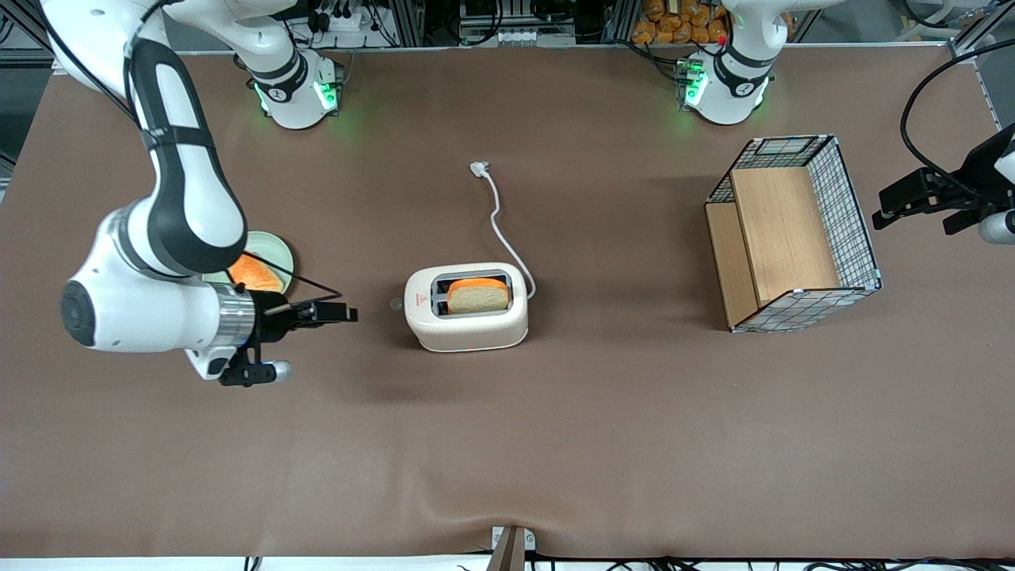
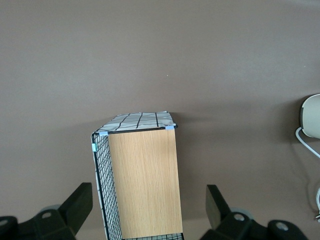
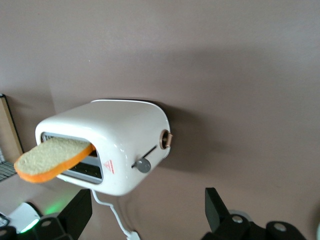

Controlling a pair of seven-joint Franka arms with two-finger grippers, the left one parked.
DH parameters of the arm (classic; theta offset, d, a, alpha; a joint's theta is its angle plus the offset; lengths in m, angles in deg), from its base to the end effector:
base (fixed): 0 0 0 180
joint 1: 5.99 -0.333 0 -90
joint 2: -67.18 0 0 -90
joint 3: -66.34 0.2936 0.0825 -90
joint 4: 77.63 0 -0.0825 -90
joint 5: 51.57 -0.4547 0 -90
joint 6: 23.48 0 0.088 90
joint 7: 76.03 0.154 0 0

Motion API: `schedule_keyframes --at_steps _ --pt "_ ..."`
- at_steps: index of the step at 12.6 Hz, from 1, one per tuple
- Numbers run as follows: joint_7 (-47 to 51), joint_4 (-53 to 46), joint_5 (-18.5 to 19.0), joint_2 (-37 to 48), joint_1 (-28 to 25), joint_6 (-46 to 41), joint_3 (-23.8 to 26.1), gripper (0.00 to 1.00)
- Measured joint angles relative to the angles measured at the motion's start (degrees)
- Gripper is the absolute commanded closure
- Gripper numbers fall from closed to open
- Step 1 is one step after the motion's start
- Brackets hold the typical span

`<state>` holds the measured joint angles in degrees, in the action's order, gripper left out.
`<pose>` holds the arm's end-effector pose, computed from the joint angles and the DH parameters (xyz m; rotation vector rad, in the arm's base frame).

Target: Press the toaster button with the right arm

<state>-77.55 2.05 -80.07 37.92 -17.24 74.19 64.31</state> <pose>0.7130 0.1871 0.3262 -2.6705 -0.0979 0.3046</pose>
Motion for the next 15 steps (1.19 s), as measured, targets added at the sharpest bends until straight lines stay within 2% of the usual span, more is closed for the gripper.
schedule_keyframes --at_steps 2,6,9,15 --pt "0.01 -4.26 2.43 0.01 0.7 -4.61 -0.14 0.0" --pt "0.0 -9.57 4.14 0.06 4.5 -10.71 -0.31 0.0" --pt "-0.02 -13.45 10.92 0.92 5.31 -12.59 0.12 0.0" --pt "0.09 -16.99 18.98 7.73 7.89 -18.32 0.77 0.0"
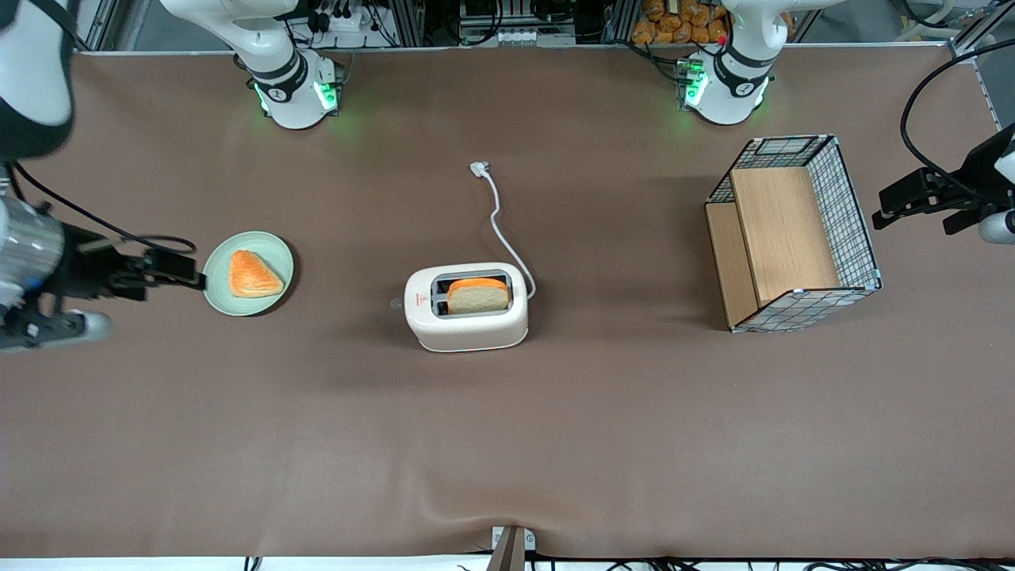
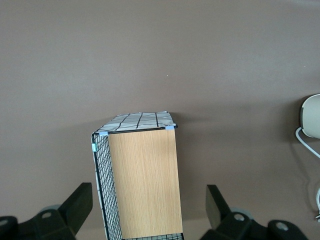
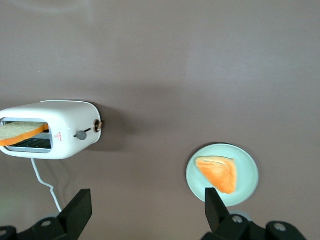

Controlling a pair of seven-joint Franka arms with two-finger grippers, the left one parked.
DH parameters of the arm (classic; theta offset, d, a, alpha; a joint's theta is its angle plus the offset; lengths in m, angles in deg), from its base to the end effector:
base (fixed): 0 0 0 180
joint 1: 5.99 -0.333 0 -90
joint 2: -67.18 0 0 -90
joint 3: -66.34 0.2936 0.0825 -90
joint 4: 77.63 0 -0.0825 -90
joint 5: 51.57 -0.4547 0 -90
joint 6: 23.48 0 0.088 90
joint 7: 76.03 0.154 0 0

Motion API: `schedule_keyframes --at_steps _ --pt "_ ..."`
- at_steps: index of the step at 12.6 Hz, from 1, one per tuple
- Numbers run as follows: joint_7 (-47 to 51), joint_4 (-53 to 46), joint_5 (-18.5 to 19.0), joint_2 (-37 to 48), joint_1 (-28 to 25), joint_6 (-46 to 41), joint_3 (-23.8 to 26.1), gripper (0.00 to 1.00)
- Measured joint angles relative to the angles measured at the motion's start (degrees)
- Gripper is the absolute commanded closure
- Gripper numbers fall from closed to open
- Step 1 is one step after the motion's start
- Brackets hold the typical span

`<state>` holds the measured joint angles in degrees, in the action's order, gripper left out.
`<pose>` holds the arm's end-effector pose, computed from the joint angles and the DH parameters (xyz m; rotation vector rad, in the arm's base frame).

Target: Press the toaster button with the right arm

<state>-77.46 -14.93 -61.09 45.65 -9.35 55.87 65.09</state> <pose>0.7013 0.0563 0.5448 -2.9801 -0.1294 0.1286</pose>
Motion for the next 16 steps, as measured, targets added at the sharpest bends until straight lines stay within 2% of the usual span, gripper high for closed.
schedule_keyframes --at_steps 3,5,7,12,16 --pt "3.85 -0.17 3.5 4.25 1.55 -2.93 1.16 0.0" --pt "11.86 -0.18 4.05 7.42 3.05 -6.09 3.72 0.0" --pt "15.85 0.8 4.32 10.2 3.09 -7.13 4.43 0.0" --pt "17.7 18.87 4.76 21.05 3.5 -1.49 2.45 0.0" --pt "18.93 22.19 8.03 23.68 3.38 0.25 3.05 0.0"
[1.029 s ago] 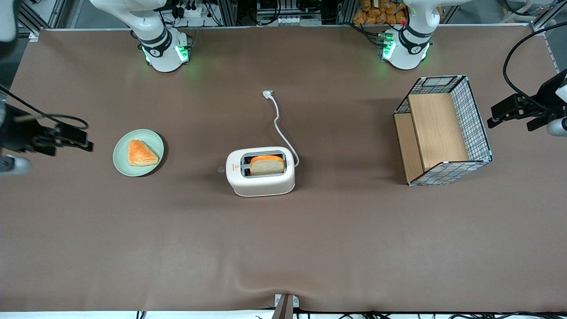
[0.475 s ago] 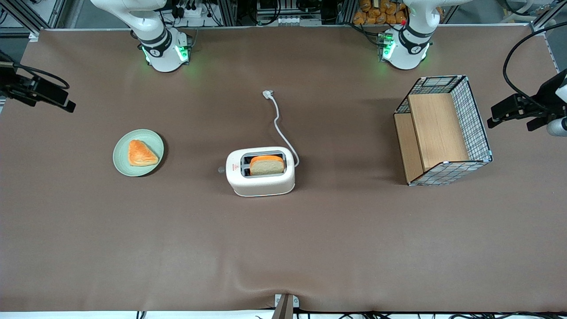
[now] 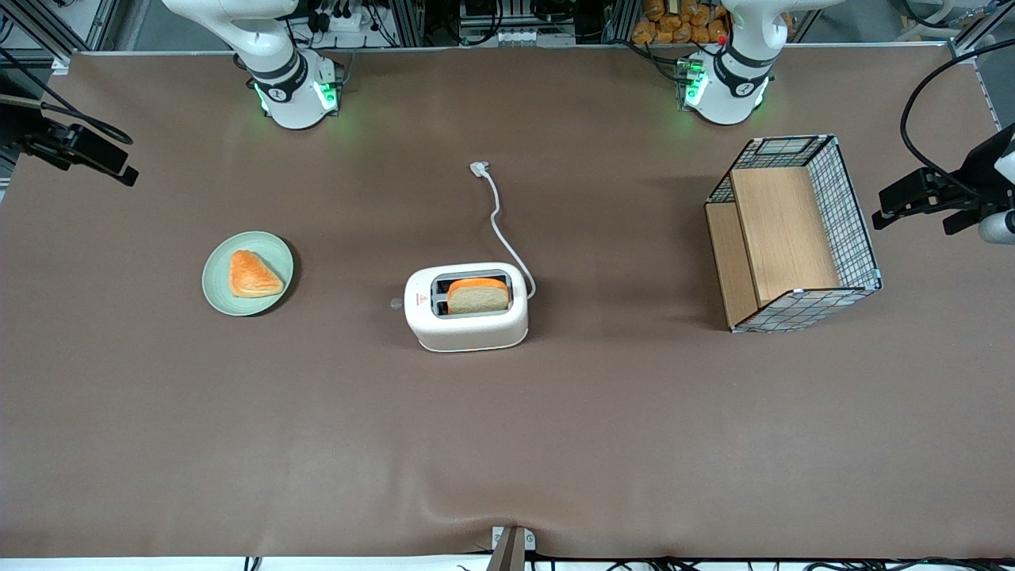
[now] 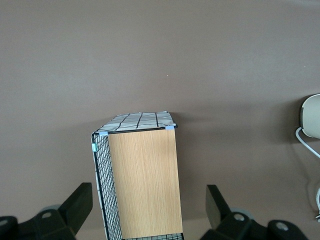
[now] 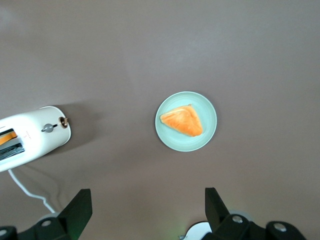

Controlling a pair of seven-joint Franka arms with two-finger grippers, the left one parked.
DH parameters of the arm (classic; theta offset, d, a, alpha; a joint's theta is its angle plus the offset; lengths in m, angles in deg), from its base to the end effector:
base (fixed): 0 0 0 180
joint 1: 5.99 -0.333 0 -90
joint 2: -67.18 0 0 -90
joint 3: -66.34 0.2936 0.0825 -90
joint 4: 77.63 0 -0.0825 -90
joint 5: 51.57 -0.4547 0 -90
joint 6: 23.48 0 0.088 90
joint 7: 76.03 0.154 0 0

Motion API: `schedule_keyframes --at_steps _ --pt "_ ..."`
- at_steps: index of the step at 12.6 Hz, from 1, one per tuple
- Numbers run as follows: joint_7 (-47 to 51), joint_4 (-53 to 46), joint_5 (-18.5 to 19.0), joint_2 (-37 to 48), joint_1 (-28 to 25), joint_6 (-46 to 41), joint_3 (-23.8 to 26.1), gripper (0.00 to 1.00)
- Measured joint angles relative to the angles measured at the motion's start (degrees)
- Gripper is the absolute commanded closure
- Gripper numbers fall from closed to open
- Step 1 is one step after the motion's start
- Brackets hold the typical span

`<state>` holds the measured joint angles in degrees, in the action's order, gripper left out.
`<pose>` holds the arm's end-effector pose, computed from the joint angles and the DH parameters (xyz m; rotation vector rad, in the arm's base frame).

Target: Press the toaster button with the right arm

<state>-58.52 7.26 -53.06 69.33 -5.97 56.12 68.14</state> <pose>0.5911 0.0230 0.6102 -3.0967 0.4216 0.0909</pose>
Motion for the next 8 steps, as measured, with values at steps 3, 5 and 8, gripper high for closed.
schedule_keyframes --at_steps 3,5,8 --pt "-0.03 0.47 0.48 -0.02 0.0 0.81 0.08 0.0" --pt "-2.37 0.44 0.49 0.0 -0.02 0.97 0.16 0.0" --pt "-10.54 0.33 0.89 0.02 0.01 1.18 0.03 0.0"
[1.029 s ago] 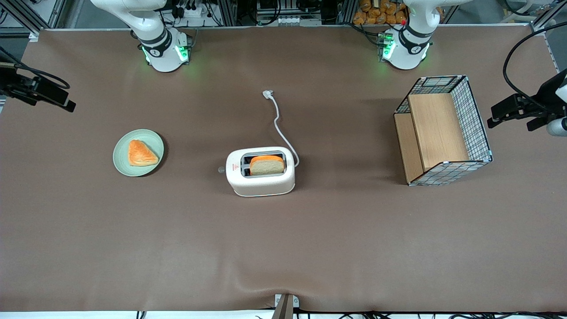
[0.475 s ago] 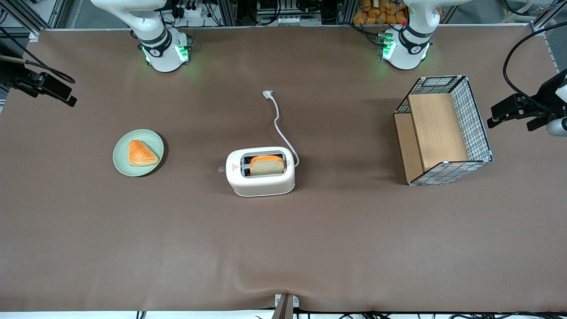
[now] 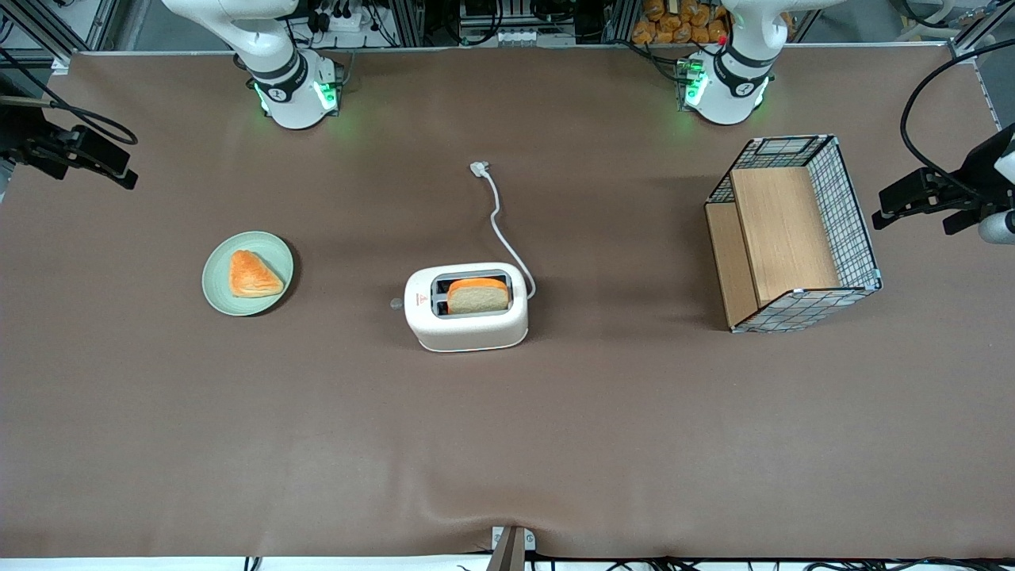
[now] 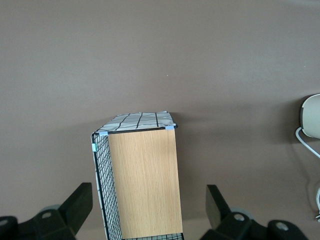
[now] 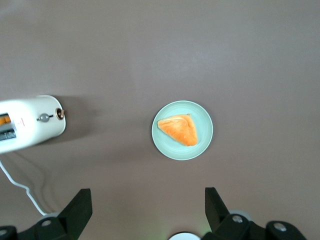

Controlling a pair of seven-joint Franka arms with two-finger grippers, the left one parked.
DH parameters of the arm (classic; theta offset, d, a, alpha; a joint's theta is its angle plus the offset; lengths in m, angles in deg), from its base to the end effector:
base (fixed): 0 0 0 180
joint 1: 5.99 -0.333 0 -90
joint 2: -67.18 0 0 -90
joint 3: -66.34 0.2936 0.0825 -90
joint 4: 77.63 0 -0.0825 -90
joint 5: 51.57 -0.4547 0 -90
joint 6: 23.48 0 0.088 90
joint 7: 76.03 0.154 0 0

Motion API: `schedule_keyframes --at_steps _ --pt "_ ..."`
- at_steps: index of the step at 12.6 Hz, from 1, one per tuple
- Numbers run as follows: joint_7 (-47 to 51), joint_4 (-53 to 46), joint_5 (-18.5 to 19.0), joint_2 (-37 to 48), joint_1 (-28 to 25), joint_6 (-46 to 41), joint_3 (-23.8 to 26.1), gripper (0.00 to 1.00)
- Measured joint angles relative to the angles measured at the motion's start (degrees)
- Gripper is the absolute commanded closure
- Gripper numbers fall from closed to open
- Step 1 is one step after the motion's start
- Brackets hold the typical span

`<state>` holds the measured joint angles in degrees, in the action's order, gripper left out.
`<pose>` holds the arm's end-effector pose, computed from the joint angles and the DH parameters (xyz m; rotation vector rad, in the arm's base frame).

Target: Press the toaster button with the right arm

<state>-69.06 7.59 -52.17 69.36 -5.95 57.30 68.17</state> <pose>0.5941 0.0206 0.6092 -3.1317 0.1394 0.0628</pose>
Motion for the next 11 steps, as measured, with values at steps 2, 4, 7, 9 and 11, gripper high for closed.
schedule_keyframes --at_steps 2,4,7,9,11 --pt "-5.05 0.0 0.8 0.0 0.16 0.09 -0.33 0.0" --pt "-6.93 0.0 1.04 0.0 0.21 0.09 -0.76 0.0" --pt "-9.98 0.0 1.07 0.0 0.24 0.09 -1.48 0.0" --pt "-10.09 0.0 1.07 -0.02 0.24 0.09 -1.61 0.0" --pt "-10.16 0.01 1.08 -0.12 0.24 0.09 -1.69 0.0"
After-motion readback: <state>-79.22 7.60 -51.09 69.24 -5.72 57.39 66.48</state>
